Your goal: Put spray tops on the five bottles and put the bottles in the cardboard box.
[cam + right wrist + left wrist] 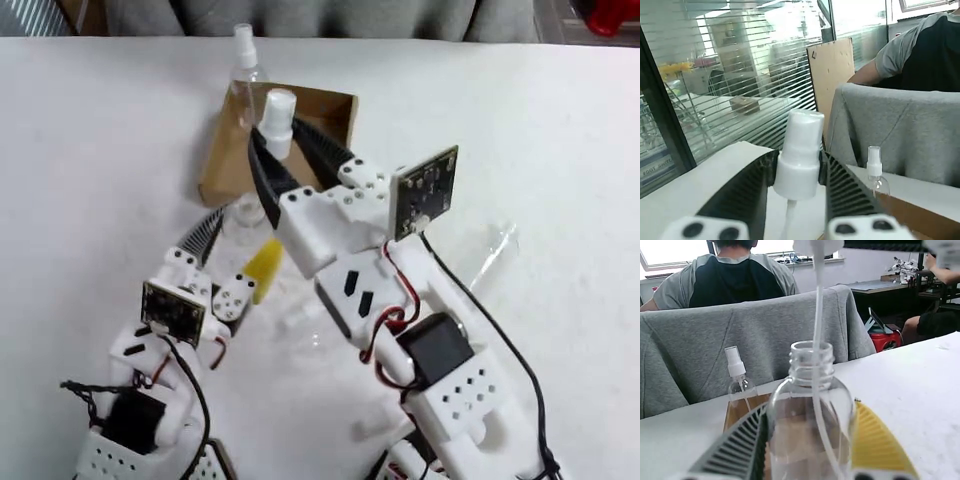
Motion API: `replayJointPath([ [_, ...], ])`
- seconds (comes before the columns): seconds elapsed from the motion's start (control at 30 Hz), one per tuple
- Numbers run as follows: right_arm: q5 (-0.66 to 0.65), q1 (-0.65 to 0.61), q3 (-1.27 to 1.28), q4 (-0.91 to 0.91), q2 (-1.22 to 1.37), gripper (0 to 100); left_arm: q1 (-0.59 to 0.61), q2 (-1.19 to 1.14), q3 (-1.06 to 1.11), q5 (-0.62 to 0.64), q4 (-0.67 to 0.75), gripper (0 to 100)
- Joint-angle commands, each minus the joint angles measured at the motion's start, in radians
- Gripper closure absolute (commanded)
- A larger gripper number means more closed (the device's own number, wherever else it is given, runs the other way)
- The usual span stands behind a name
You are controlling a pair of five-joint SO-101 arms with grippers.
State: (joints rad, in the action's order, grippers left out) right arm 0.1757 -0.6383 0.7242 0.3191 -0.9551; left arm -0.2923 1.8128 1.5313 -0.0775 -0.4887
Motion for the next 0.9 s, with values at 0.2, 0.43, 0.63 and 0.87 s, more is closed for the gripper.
replayJointPath([
  [0.2, -0.005, -0.125, -0.021, 0.15, -0.033, 95.0, 0.013, 0.01, -0.006, -0.011, 0.044, 98],
  [0.43, -0.006, -0.17, -0.061, 0.252, -0.035, 75.5, 0.013, 0.01, -0.006, -0.011, 0.044, 98],
  [0.63, -0.054, -0.166, -0.327, 0.472, -0.024, 75.2, 0.045, 0.01, -0.009, -0.005, 0.044, 98],
  [0.87, -0.06, -0.165, -0.491, 0.503, -0.022, 76.8, 0.048, 0.01, -0.009, -0.005, 0.044, 98],
])
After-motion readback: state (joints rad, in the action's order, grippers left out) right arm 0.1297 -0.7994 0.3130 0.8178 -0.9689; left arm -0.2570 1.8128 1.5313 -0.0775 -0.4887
